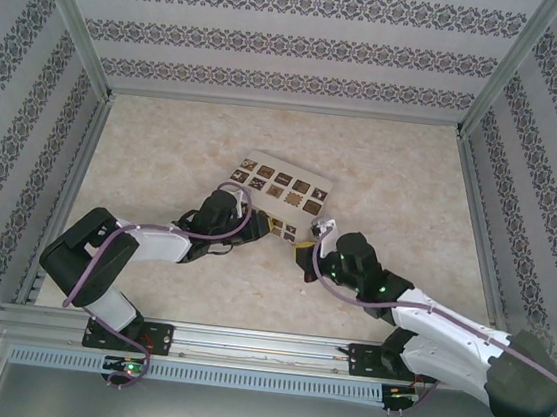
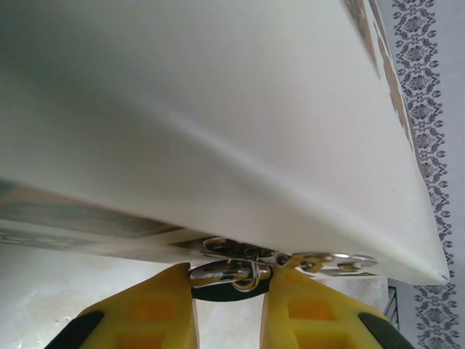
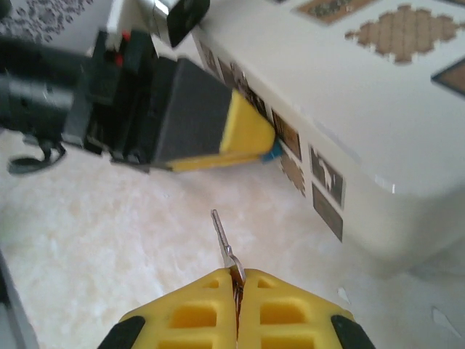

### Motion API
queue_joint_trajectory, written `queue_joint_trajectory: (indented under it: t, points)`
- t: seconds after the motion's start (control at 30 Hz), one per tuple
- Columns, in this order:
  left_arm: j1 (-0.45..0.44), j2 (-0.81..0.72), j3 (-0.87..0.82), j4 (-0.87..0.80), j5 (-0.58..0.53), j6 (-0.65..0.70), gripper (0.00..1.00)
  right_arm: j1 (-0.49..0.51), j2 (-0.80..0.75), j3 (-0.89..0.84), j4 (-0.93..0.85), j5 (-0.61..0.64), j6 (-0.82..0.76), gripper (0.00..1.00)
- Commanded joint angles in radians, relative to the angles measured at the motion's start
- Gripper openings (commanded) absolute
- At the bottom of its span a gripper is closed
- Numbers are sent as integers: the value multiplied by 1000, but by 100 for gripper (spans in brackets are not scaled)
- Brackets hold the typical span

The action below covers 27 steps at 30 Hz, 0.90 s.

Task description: Unlock the padlock with the key

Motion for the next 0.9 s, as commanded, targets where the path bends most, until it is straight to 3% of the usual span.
queue_joint_trajectory:
  t: [0.0, 0.27, 0.87]
  points:
    - [-6, -55, 42, -37, 25, -76, 22, 44, -20, -59, 38, 166, -56, 0]
    - [-6, -91, 60, -83, 24, -112, 22, 121, 87, -94, 185, 263, -101, 0]
    - [-7, -97, 76, -121, 21, -143, 22, 137, 355, 23, 381, 305, -224, 0]
